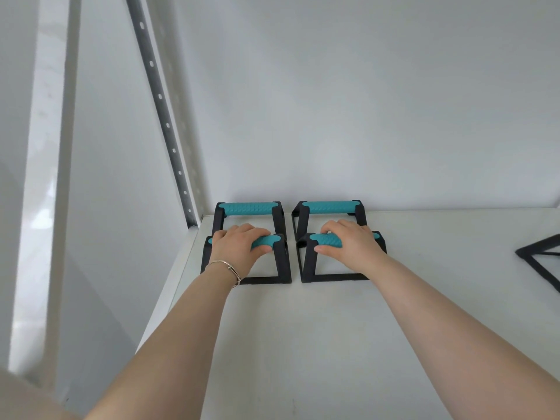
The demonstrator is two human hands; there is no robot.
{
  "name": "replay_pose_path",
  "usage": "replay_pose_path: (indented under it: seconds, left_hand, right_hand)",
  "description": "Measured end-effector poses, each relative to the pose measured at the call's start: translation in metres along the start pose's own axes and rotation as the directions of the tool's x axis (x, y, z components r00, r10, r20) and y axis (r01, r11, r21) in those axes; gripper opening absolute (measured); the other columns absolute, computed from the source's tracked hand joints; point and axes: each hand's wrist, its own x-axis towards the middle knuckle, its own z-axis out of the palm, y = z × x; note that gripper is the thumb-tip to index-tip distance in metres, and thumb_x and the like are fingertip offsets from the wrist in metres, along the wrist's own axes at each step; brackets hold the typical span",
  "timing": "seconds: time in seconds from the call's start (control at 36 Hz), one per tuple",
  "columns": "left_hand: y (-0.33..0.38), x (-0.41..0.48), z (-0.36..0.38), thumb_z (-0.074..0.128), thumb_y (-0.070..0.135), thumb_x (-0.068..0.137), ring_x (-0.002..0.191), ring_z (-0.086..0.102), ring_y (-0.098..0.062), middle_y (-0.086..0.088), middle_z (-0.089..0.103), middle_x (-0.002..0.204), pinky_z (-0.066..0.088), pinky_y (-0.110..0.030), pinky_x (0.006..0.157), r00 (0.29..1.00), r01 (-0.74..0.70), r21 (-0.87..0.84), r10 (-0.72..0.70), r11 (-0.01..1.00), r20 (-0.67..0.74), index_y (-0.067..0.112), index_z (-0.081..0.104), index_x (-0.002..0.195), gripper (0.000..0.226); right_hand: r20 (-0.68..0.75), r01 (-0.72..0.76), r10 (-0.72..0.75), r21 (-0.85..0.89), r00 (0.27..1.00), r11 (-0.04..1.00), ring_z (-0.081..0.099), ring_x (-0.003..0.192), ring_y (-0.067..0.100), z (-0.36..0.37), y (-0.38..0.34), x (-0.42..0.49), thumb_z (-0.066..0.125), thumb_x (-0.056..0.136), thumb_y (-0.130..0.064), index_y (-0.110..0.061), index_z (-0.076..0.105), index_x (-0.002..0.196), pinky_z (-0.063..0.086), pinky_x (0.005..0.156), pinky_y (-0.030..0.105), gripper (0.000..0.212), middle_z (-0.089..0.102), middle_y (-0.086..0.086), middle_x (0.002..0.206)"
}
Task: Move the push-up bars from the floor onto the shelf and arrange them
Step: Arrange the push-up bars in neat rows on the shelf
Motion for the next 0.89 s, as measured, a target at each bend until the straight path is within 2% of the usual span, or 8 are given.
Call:
replay_pose_path:
  seconds: [0.33, 0.56, 0.89]
  left_hand:
    - [0.0006, -0.0011, 0.0026, 0.045, 0.054, 0.095, 0.113, 0.049, -0.015, 0.015, 0.057, 0.12, 0.027, -0.04, 0.104, 1.0, 0.003, 0.02, -0.003, 1.0, -0.014, 0.045, 0.051, 0.128, 0.035]
    - [0.0012, -0.0005, 0.0024, 0.045, 0.054, 0.095, 0.114, 0.049, -0.015, 0.015, 0.057, 0.12, 0.026, -0.04, 0.104, 1.0, 0.005, 0.02, -0.005, 1.0, -0.014, 0.043, 0.051, 0.128, 0.036]
    - [0.0001, -0.0005, 0.0021, 0.046, 0.053, 0.095, 0.115, 0.049, -0.015, 0.015, 0.058, 0.12, 0.025, -0.041, 0.106, 1.0, -0.001, 0.007, 0.001, 1.0, -0.007, 0.044, 0.052, 0.127, 0.034]
  right_hand:
    - [-0.028, -0.008, 0.007, -0.035, 1.0, 0.999, 0.044, 0.093, 0.012, 0.0003, -0.0052, -0.0032, 0.058, 0.088, -0.056, -0.03, 0.055, 0.109, 0.036, 0.099, 0.041, 0.034, 0.048, -0.012, 0.094]
    - [-0.029, -0.014, 0.013, -0.025, 0.999, 1.0, 0.051, 0.1, 0.016, 0.001, -0.0061, -0.0043, 0.058, 0.087, -0.057, -0.029, 0.056, 0.111, 0.037, 0.099, 0.042, 0.036, 0.05, -0.012, 0.096]
    - [-0.049, -0.004, 0.002, -0.044, 0.999, 0.999, 0.051, 0.1, 0.016, 0.006, -0.0025, -0.0047, 0.056, 0.087, -0.058, -0.03, 0.056, 0.112, 0.035, 0.097, 0.04, 0.037, 0.049, -0.014, 0.096]
